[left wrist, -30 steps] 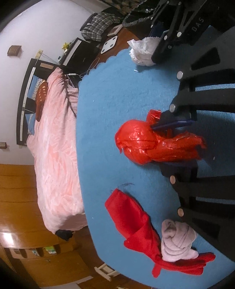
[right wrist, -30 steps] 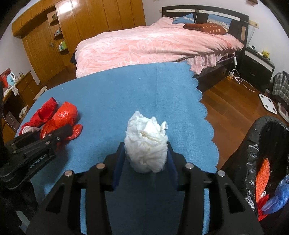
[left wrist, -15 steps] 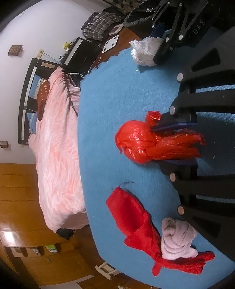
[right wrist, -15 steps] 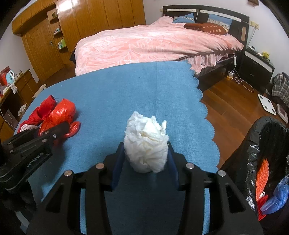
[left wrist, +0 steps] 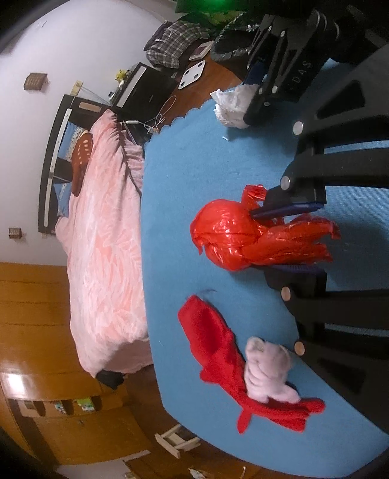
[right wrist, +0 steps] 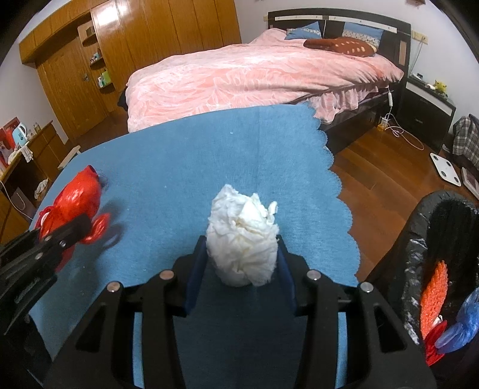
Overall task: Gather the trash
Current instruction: 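Carry red plastic bag and white tissue toward the bin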
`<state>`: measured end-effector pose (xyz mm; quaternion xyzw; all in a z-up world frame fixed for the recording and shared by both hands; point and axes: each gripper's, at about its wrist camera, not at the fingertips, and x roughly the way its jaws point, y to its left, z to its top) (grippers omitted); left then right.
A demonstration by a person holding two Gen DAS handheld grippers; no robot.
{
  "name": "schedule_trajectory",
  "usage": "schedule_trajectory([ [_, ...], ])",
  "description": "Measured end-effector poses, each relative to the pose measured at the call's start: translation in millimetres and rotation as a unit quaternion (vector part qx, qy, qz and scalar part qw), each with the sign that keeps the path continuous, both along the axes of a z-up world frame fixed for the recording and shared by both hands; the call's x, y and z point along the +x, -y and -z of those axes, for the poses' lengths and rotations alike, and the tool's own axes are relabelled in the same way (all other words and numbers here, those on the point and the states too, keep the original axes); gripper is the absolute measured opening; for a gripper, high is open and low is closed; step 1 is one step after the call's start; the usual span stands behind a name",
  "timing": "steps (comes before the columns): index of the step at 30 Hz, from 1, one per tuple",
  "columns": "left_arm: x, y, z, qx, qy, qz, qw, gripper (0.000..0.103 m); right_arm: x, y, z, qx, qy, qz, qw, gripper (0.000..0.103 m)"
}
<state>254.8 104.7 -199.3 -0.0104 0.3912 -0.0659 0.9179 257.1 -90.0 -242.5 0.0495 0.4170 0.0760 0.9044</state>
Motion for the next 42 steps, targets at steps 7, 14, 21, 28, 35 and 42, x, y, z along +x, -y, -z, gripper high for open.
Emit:
schedule_trajectory([
  [7,-27.3,1.3,-26.8,-0.003,0.010,-0.016,0.9998,0.026,-24.8,6.9,-26.5,0.019,0.016,-0.003,1.000,0.043],
  [14,-50.5,14.7,-60.2,-0.002,0.028,-0.012,0.9995,0.026,-57.5,18.9,-68.8,0.036,0.049,-0.013,0.998,0.043],
  [21,-67.6,36.3,-87.8,-0.008,0.051,0.014,0.9986,0.026,-93.8,40.8,-106.4,0.042,0.078,-0.010,0.996,0.043],
  [28,-81.8,63.9,-107.1,-0.011,0.067,0.049,0.9965,0.026,-120.7,67.9,-128.2,0.034,0.098,0.006,0.995,0.043],
  [35,-87.7,100.4,-110.8,-0.013,0.069,0.085,0.9939,0.026,-144.4,107.4,-140.2,0.019,0.112,0.036,0.993,0.043],
  [42,-93.5,140.3,-108.9,-0.017,0.063,0.127,0.9897,0.026,-160.8,146.1,-133.8,0.010,0.111,0.075,0.991,0.043],
])
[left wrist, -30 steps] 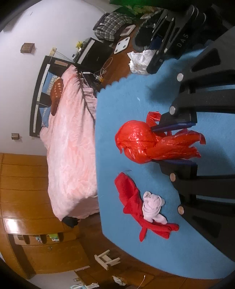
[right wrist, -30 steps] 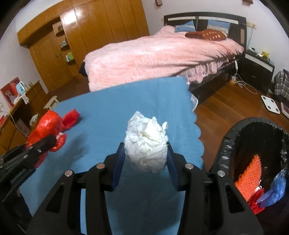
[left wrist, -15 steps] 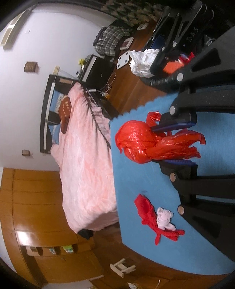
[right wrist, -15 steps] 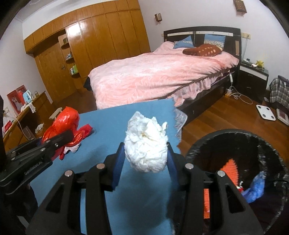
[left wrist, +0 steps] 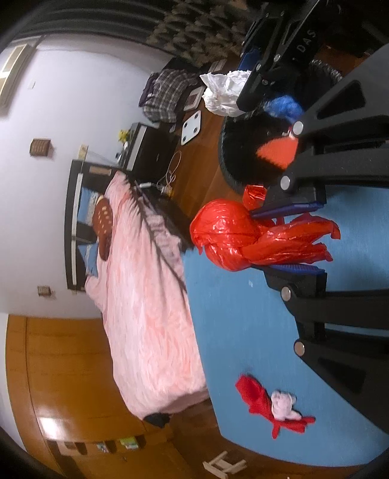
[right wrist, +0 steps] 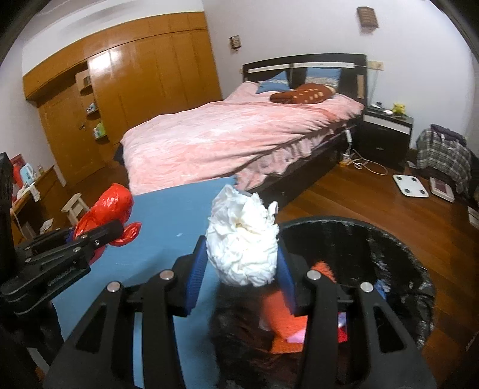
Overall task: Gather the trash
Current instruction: 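Carry red plastic bag and white tissue toward the bin, then open both tools over the bin to drop the red bag and tissue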
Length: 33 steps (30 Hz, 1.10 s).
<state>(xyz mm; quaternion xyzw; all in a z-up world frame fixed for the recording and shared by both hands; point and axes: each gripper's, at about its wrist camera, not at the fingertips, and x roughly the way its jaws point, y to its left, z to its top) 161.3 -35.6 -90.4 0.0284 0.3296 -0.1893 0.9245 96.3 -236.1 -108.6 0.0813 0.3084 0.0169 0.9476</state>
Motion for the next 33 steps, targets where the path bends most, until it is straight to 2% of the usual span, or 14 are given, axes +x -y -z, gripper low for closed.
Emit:
schedule_trajectory([
  [8,-0.7,61.7,15.6,0.002,-0.020,0.079,0.9967,0.026,-10.8,51.1,21.6,0.000,-0.022,0.058,0.998,0.043],
  [21,16.2,129.1,33.8,-0.009,-0.040,0.137,0.9897,0.027,-24.5,104.2,49.9,0.005,-0.037,0.112,0.993,0.045],
  [23,21.0,137.8,36.9,-0.013,-0.049,0.149,0.9876,0.031,-26.3,108.4,53.9,0.005,-0.041,0.116,0.992,0.047],
  [25,24.2,143.7,41.4,-0.017,-0.061,0.158,0.9854,0.049,-27.8,113.3,57.0,0.004,-0.043,0.123,0.991,0.058],
  [26,25.5,143.8,42.8,-0.020,-0.065,0.160,0.9848,0.054,-29.7,115.0,58.1,0.002,-0.043,0.130,0.991,0.068],
  [27,27.0,144.2,44.1,-0.022,-0.069,0.159,0.9846,0.059,-31.3,116.7,58.9,0.001,-0.042,0.135,0.990,0.072],
  [33,29.1,125.3,46.0,-0.029,-0.072,0.130,0.9884,0.079,-36.8,124.5,61.3,0.001,-0.037,0.150,0.988,0.091],
])
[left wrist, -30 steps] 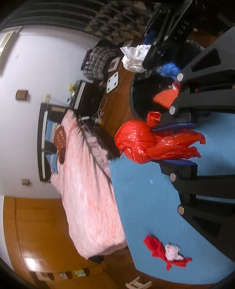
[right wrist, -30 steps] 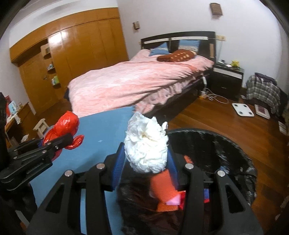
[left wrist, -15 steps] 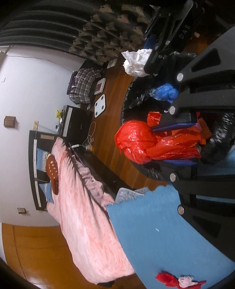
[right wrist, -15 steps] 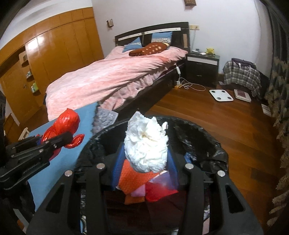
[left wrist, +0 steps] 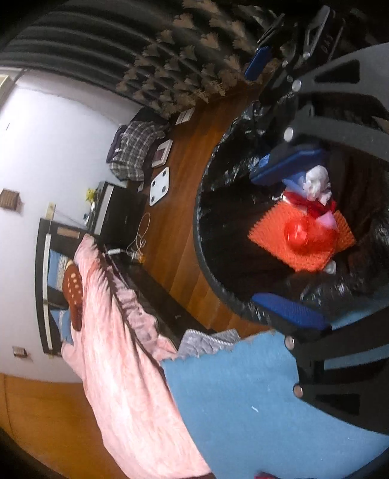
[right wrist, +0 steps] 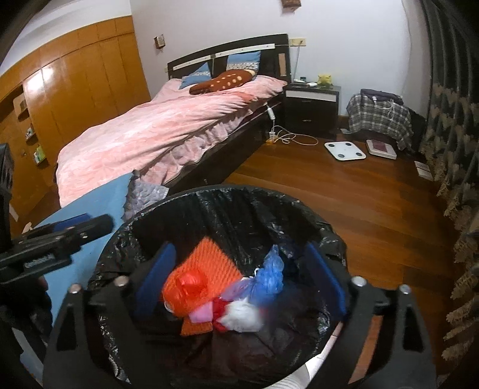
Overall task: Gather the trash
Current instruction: 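Open both tools over the bin to drop the red bag and tissue, then move both open tools back over the red glove and pink sock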
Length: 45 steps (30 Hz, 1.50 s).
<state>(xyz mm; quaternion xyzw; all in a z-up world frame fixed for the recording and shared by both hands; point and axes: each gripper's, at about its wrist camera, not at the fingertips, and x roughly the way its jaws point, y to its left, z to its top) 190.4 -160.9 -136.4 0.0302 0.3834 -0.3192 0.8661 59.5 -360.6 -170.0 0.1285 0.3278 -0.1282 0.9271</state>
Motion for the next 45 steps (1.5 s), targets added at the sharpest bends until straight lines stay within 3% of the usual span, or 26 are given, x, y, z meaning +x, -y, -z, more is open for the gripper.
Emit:
schedule_trajectory([
  [6,7.7,-47.7,-0.5,0.009,0.010,-0.067,0.9976,0.097,2.8,-9.5,-3.9,0.009,0.000,0.003,1.000,0.096],
  [12,11.9,-105.6,0.1,0.023,0.018,-0.133,0.9907,0.097,15.8,-39.6,-15.5,-0.011,0.004,-0.011,1.000,0.097],
  [20,10.5,-191.1,4.3,0.038,0.029,-0.210,0.9765,0.097,51.9,-105.6,-29.8,-0.012,0.017,-0.081,0.997,0.098],
  [29,14.9,-283.3,24.2,0.062,0.030,-0.292,0.9540,0.097,102.5,-201.5,-30.1,-0.020,0.023,-0.175,0.984,0.098],
  [36,30.0,-326.5,47.5,0.072,0.023,-0.324,0.9430,0.093,133.9,-254.5,-11.7,-0.016,0.009,-0.215,0.976,0.098],
  [40,40.6,-340.6,66.6,0.069,0.004,-0.322,0.9443,0.080,147.8,-276.9,-0.5,-0.019,0.000,-0.230,0.973,0.098],
  [45,49.7,-346.5,78.3,0.065,-0.005,-0.323,0.9441,0.073,160.3,-292.9,13.7,-0.027,-0.011,-0.241,0.970,0.098],
])
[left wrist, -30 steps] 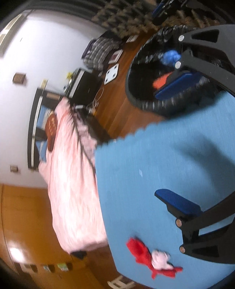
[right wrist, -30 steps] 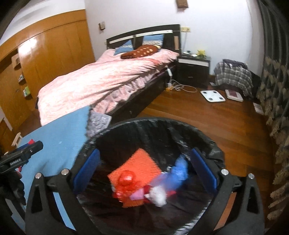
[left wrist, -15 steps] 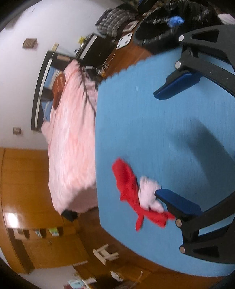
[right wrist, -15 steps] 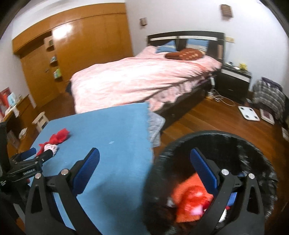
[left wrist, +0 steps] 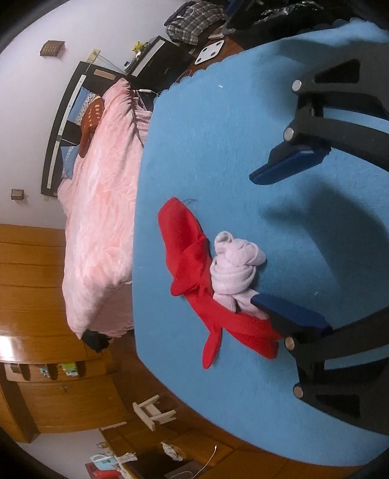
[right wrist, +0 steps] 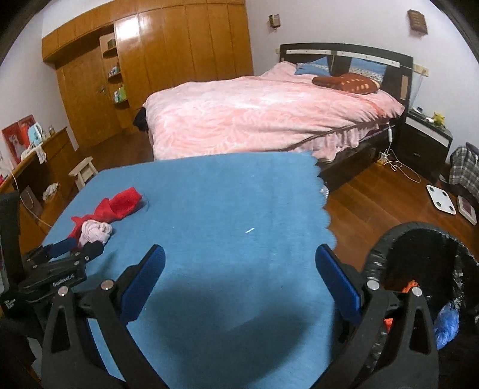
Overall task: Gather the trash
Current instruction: 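Move both open tools back over the red glove and pink sock, then grasp the pink sock with the left tool while the right tool grasps the red glove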
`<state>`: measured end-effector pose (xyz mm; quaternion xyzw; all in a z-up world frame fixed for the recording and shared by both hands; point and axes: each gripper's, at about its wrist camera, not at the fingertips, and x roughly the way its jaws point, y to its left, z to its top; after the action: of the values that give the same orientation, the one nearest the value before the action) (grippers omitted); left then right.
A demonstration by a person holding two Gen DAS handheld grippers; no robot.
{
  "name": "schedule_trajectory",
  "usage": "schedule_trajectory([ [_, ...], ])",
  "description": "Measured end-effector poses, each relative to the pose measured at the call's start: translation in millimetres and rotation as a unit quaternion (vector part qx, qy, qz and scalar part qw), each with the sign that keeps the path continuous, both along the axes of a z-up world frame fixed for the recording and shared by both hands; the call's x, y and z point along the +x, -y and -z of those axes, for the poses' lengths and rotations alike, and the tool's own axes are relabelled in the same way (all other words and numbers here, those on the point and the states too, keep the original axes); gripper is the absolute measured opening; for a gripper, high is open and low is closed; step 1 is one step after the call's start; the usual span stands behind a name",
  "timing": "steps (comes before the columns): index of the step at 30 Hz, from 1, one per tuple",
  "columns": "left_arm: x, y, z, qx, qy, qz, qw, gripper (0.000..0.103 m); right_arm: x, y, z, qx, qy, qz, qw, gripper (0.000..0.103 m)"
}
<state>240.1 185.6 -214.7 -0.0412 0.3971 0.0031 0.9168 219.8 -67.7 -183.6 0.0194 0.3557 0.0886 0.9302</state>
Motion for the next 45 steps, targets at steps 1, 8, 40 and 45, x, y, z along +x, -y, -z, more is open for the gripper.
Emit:
schedule_trajectory([
  [1,2.5,-0.7,1.5,0.000,-0.001,-0.001,1.0000,0.073,2.1,-1.5,3.4,-0.001,-0.003,-0.001,1.000,0.098],
  [8,21.8,-2.6,9.5,0.001,-0.014,-0.004,0.9999,0.071,11.4,-11.8,13.7,-0.007,-0.011,-0.008,1.000,0.098],
  [40,-28.6,-77.8,-7.2,-0.016,0.000,-0.063,0.9979,0.029,38.5,-80.1,23.4,0.000,-0.022,-0.062,0.998,0.098],
  [45,-17.8,-103.5,-4.4,-0.007,-0.002,-0.088,0.9961,0.029,58.3,-118.7,20.7,0.001,-0.017,-0.086,0.996,0.098],
])
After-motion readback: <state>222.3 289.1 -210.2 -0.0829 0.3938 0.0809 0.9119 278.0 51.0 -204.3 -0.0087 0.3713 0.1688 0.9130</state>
